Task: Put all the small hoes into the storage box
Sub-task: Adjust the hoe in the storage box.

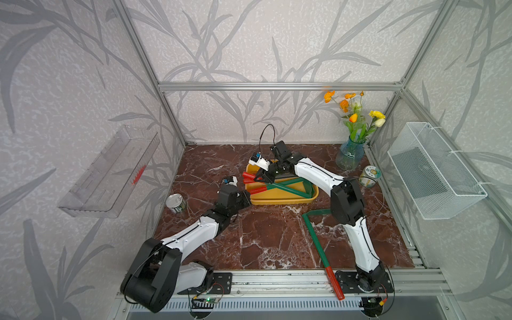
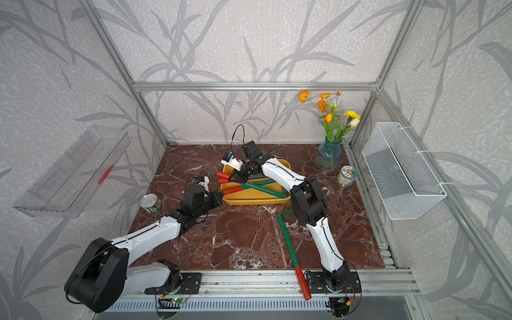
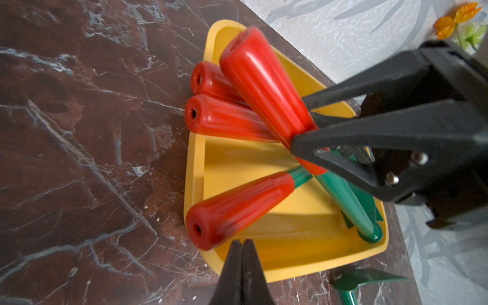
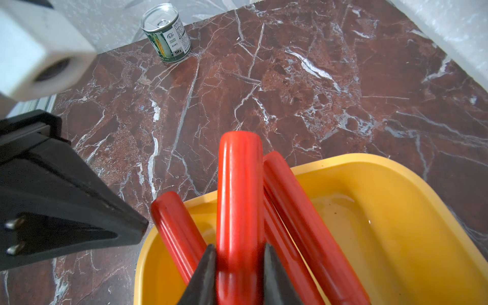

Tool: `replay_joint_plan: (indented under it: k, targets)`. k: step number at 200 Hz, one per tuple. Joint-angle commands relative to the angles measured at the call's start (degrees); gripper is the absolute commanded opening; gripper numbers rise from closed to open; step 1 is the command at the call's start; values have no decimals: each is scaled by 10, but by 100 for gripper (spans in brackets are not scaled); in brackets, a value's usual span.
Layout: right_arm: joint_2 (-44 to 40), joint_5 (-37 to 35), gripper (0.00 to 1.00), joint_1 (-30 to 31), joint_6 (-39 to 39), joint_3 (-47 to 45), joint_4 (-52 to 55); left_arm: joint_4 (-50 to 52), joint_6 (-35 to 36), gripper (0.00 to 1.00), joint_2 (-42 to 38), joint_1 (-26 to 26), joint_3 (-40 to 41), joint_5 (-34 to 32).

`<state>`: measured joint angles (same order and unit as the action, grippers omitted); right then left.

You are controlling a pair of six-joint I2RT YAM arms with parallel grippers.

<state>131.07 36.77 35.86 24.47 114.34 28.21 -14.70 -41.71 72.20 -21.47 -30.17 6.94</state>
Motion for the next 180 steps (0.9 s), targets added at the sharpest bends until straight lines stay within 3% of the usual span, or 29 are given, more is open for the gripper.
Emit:
replay_joint_plan:
  k: [1, 98, 154, 180]
  targets:
    - [-38, 16, 0, -5, -12, -12, -28, -20, 17, 3, 17, 14, -24, 6]
    - [-39, 21, 0, -11, -23, -13, -34, -7, 18, 0, -16, 23, -6, 24]
    - [-37, 18, 0, -11, -19, -14, -29, 48, -1, 0, -110, 8, 26, 30]
    - [-34, 22, 0, -11, -27, -13, -36, 30, -10, 0, -94, 8, 36, 30]
